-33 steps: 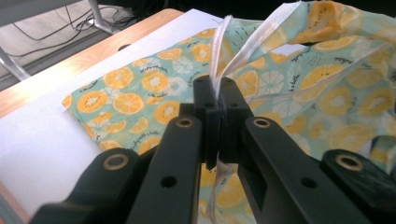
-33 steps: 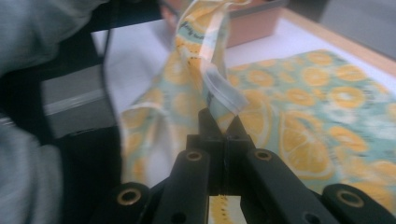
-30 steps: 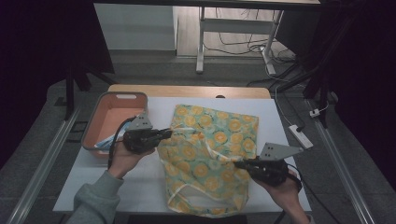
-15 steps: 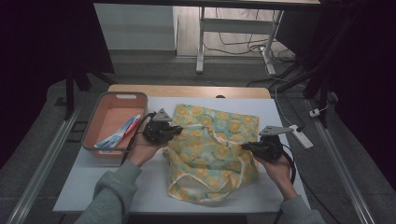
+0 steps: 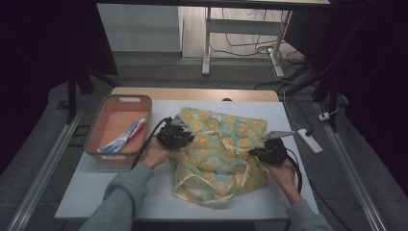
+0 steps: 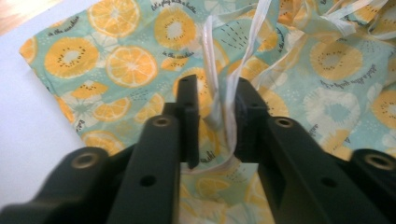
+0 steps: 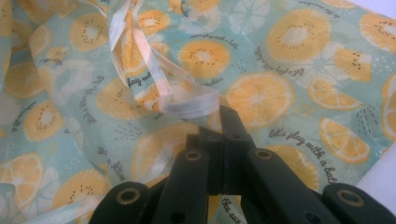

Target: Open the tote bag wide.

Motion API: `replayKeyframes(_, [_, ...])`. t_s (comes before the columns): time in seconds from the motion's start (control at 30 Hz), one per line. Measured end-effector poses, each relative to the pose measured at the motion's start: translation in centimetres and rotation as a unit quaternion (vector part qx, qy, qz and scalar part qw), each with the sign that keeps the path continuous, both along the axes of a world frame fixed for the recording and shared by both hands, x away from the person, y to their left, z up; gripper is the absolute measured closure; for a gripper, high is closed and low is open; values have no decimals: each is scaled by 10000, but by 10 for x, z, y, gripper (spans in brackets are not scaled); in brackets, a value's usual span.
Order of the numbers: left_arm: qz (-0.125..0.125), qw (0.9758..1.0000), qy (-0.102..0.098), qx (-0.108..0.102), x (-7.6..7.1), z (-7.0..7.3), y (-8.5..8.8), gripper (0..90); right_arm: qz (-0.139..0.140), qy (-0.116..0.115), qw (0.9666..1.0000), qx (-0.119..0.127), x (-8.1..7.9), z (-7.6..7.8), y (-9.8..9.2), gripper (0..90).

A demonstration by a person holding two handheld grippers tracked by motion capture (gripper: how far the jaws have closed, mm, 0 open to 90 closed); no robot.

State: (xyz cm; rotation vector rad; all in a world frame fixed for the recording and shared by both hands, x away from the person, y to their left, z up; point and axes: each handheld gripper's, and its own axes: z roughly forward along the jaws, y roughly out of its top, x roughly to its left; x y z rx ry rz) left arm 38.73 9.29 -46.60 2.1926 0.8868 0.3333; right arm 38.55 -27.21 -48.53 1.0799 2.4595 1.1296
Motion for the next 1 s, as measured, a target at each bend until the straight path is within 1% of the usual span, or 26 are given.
replayKeyframes(0.07, [51,10000,17,50,1,-1,1,680,-19,-4,10000,16,1,0,0,894])
replayKeyframes(0.1, [104,9999,32,59,1,0,1,629,-44,18,10000,48,1,0,0,894])
replayKeyframes(0.13, [149,9999,38,56,0,1,4,568,-63,23,10000,65,2,-1,-1,894])
replayKeyframes(0.17, [201,9998,38,45,-2,4,6,462,-106,50,9999,70,3,-1,-3,894])
replayKeyframes(0.2, [247,9997,28,-5,-5,7,10,462,-106,50,9999,70,3,-1,-3,894])
replayKeyframes(0.23, [275,9996,-6,-82,-9,10,14,427,-131,67,9999,79,3,-1,-4,891])
replayKeyframes(0.27, [285,9995,-46,-154,-14,14,18,415,-139,71,9998,84,3,-2,-5,890])
replayKeyframes(0.3, [263,9994,-82,-189,-19,17,21,400,-147,78,9998,83,3,-2,-6,885])
replayKeyframes(0.33, [239,9995,-98,-202,-25,19,24,360,-185,123,9997,99,4,-2,-7,881])
replayKeyframes(0.4, [165,9995,-124,-236,-36,23,28,352,-189,140,9997,112,5,-3,-8,881])
replayKeyframes(0.5, [8,9992,-121,-377,-52,25,32,323,-150,149,9998,12,5,-4,-6,868])
replayKeyframes(0.53, [-24,9991,-120,-396,-57,25,32,323,-150,149,9998,12,5,-4,-6,868])
replayKeyframes(0.63, [58,9991,-206,-373,-65,25,38,285,-163,182,9997,5,6,-5,-7,872])
replayKeyframes(0.67, [109,9988,-199,-432,-66,25,42,280,-184,186,9997,-17,6,-6,-7,874])
replayKeyframes(0.7, [156,9986,-183,-474,-67,25,46,280,-213,194,9996,-14,6,-6,-8,874])
replayKeyframes(0.77, [176,9986,-204,-463,-70,25,52,301,-265,205,9994,7,6,-6,-11,873])
replayKeyframes(0.8, [133,9985,-230,-487,-72,24,53,301,-265,205,9994,7,6,-6,-11,873])
replayKeyframes(0.83, [46,9984,-242,-517,-75,23,53,340,-279,189,9994,28,5,-6,-11,872])
replayKeyframes(0.87, [-66,9983,-264,-524,-77,23,52,340,-279,189,9994,28,5,-6,-11,872])
replayKeyframes(0.93, [-270,9981,-309,-455,-83,23,46,371,-269,171,9995,18,6,-6,-11,872])
replayKeyframes(1.0, [-421,9975,-406,-393,-90,26,37,371,-267,172,9995,17,6,-6,-11,871])
